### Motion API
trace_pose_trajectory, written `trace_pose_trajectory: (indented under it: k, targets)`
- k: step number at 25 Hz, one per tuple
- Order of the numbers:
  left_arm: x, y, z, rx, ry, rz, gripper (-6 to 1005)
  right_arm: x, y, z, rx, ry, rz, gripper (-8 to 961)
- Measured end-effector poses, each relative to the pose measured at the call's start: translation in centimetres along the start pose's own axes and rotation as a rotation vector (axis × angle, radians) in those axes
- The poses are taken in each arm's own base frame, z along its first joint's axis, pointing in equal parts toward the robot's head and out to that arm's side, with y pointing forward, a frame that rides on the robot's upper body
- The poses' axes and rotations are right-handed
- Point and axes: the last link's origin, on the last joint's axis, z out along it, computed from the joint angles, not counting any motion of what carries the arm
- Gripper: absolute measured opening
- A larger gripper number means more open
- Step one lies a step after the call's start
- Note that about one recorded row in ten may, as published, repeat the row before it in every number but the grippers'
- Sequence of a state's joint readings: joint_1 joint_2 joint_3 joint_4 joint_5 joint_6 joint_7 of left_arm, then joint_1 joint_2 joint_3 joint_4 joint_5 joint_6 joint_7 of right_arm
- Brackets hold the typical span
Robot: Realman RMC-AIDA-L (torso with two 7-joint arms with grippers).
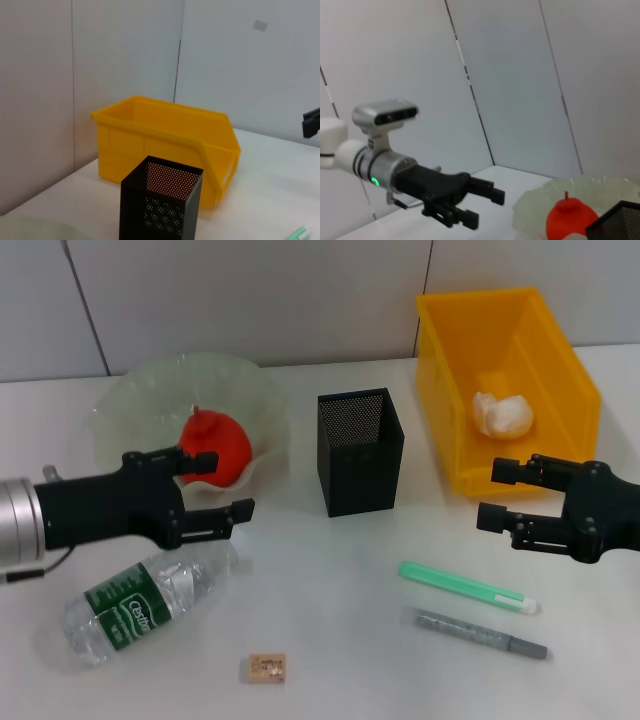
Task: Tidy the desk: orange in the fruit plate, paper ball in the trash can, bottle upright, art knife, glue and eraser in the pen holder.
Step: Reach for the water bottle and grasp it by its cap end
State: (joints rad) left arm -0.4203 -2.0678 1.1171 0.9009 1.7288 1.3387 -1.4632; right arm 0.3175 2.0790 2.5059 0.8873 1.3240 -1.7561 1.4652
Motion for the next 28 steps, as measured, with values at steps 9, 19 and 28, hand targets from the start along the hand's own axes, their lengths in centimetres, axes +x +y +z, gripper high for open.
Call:
trace_pose_trajectory:
  k: [9,19,28]
  targets:
    - [5.7,0.7,0.7,0.007,-0.177,0.000,798,0.9,0.0,0.2,0.010,-0.010,0.017,763]
    - [9.1,1.3,0.7,0.097,-0.266,-0.031,799,1.5,0.3,-0.4,0.019,-0.015,-0.001,763]
    - [8.8,2.0,2.8,0.143,-0.428,-0.012,798,2.3,1.0,-0.8,0.001,-0.022,0.002,762]
